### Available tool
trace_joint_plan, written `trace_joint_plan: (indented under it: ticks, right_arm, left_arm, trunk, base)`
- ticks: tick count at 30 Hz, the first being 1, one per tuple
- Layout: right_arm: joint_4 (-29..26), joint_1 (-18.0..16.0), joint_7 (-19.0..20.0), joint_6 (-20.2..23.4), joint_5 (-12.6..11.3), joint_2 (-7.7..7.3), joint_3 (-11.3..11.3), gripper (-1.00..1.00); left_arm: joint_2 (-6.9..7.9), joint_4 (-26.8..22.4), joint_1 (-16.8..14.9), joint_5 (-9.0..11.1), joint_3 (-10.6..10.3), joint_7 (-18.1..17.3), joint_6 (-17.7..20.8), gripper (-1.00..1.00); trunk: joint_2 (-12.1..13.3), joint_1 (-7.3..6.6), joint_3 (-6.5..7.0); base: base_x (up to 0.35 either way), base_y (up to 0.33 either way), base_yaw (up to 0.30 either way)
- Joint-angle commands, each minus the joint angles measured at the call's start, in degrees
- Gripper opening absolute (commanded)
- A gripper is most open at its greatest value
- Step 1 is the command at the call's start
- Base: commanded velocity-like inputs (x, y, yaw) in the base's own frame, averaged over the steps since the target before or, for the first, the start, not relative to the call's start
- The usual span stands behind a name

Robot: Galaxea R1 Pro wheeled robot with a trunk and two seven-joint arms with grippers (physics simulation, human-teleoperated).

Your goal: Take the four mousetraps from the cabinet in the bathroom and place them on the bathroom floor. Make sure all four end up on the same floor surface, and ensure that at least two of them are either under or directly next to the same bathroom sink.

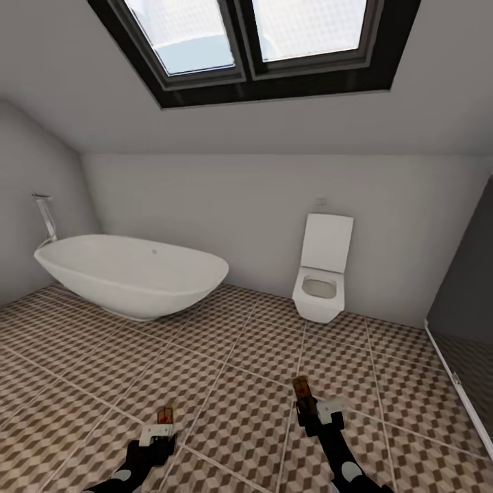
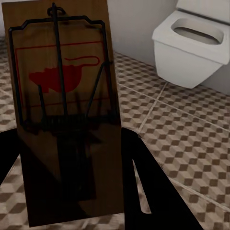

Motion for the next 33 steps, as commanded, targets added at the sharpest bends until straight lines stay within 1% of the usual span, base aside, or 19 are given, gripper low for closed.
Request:
trace_joint_plan:
  ticks: [1,33]
  right_arm:
    - [0.05,-0.05,-0.47,-0.14,-0.17,-0.03,0.46,-1.0]
    - [0.05,-0.05,-0.47,-0.14,-0.12,-0.03,0.46,-1.0]
  left_arm:
    - [0.03,0.25,-0.1,-0.58,0.49,0.12,-0.35,-1.0]
    - [0.03,0.25,-0.1,-0.58,0.49,0.12,-0.33,-1.0]
  trunk:
    - [-0.04,0.0,-0.09]
    - [-0.04,0.0,-1.02]
  base:
    - [0.0,0.0,0.264]
    - [0.0,0.0,0.264]
